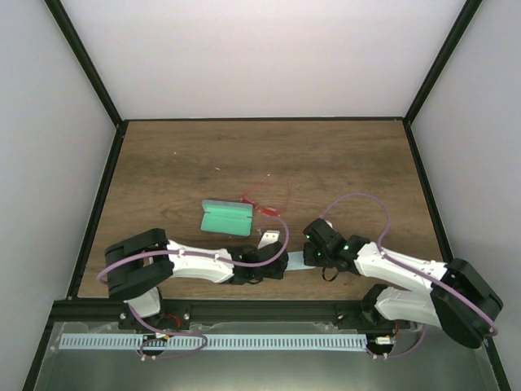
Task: Organize the sunglasses
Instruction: Pick up the glasses cleaning cloth from the center of the board.
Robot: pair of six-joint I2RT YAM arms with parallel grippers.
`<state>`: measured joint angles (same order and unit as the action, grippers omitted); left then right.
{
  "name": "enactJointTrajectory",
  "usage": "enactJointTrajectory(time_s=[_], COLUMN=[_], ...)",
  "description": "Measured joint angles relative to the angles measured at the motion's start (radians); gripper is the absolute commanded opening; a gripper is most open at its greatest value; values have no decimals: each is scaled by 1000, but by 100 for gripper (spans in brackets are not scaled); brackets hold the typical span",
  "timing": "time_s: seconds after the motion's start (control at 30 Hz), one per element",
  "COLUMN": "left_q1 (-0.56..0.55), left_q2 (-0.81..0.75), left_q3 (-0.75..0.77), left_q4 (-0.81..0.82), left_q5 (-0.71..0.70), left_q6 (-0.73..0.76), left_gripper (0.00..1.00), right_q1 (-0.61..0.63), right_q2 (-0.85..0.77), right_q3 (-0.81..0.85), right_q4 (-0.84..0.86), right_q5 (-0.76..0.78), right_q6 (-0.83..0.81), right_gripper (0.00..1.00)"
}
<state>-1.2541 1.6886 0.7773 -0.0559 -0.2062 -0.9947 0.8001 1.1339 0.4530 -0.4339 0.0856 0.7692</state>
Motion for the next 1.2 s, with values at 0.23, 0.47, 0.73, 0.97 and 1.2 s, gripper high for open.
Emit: enactJointTrajectory(time_s=[0.23, 0.47, 0.73, 0.97, 1.2], left_q1=[-2, -2, -3, -3, -3], left_q2=[0, 0, -4, -8, -9], left_q3=[0, -7, -35, -53, -56], left_q4=[2, 15, 65, 98, 96], left_q5=[-2, -6, -15, -18, -28], left_q6=[2, 8, 11, 11, 6], left_gripper=[30, 30, 30, 30, 19], right_q1=[0, 0, 38, 78, 79], right_q2=[-51, -22, 52, 129, 109], right_q3=[-4, -4, 20, 64, 49], right_q4=[-7, -31, -32, -26, -27], right_q5=[14, 37, 80, 135, 135], right_q6=[23, 50, 65, 85, 89], right_gripper=[40, 41, 31, 14, 5])
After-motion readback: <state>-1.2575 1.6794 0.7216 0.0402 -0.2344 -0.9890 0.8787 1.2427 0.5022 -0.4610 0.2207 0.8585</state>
